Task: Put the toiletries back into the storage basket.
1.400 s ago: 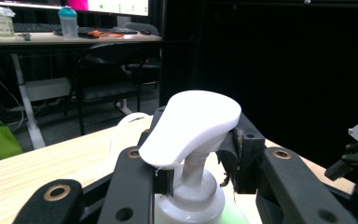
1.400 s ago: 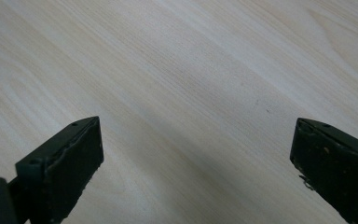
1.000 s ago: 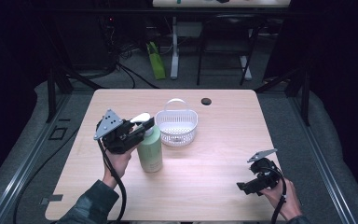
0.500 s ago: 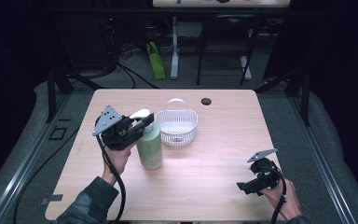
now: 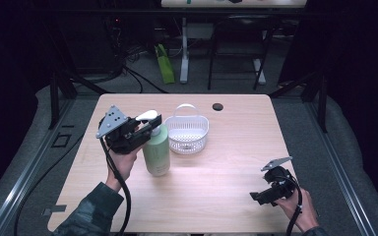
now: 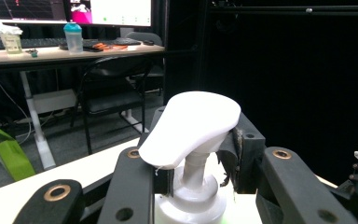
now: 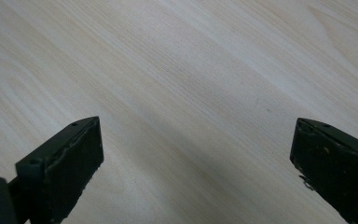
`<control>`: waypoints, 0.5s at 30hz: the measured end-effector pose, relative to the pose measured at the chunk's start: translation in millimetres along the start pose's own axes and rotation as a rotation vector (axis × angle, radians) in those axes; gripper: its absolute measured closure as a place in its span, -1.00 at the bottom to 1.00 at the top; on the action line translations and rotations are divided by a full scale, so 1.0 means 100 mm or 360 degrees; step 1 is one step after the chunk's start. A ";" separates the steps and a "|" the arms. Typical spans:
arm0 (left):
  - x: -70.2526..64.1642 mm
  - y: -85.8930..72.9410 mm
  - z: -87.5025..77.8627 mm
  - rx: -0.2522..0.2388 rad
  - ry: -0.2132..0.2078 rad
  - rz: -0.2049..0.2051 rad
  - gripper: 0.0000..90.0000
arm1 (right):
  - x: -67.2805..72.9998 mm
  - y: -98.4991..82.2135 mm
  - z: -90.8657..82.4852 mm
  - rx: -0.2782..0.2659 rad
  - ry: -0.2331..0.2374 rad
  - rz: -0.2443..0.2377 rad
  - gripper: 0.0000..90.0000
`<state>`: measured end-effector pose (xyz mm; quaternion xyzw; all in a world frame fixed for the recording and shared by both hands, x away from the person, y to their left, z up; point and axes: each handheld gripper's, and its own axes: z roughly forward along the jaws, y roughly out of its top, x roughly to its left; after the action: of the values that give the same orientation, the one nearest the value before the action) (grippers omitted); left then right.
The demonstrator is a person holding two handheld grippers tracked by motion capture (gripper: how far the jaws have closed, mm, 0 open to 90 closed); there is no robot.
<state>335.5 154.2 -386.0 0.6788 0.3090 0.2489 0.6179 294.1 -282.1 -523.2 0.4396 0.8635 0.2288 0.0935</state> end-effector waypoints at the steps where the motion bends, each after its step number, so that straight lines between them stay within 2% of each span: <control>1: 0.00 0.01 0.00 -0.0002 0.0001 0.0002 0.49 | 0.00 0.00 0.00 -0.0001 0.0001 -0.0001 -0.95; 15: 0.03 0.15 0.01 -0.0023 0.0012 0.0016 0.49 | 0.00 0.00 0.00 0.0004 -0.0001 -0.0005 -0.95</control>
<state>340.3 155.1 -371.0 0.6750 0.3062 0.2569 0.6202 294.1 -282.1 -523.6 0.4385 0.8645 0.2275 0.0934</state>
